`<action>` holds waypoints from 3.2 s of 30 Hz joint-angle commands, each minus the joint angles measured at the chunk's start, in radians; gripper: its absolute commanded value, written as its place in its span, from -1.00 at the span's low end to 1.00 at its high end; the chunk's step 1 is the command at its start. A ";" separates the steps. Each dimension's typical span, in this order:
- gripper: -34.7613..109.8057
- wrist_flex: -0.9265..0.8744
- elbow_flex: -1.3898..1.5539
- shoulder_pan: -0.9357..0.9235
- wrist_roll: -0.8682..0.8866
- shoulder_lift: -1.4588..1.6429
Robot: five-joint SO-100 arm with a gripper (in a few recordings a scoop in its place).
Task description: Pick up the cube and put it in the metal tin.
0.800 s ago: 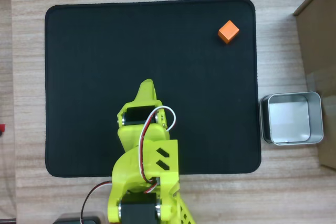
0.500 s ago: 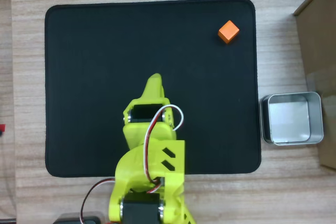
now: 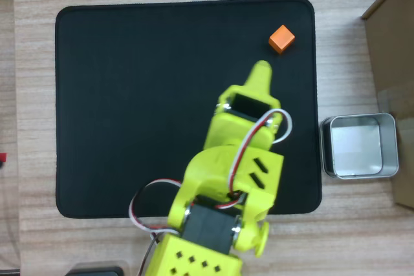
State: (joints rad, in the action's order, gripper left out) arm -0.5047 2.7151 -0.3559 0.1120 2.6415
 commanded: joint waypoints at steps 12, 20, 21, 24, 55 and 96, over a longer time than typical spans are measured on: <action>-0.30 -0.017 -0.362 -0.044 0.222 -0.503; -0.23 -0.046 -0.555 -0.008 0.235 -0.813; -0.17 -0.054 -0.578 -0.009 0.250 -0.842; -0.09 -0.055 -0.624 -0.015 0.267 -0.907; -0.52 -0.041 -0.755 -0.069 0.284 -1.118; -0.52 -0.095 -0.235 -0.416 -0.058 -0.176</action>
State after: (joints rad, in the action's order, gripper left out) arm -0.5860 2.4804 -0.7517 0.0629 2.4559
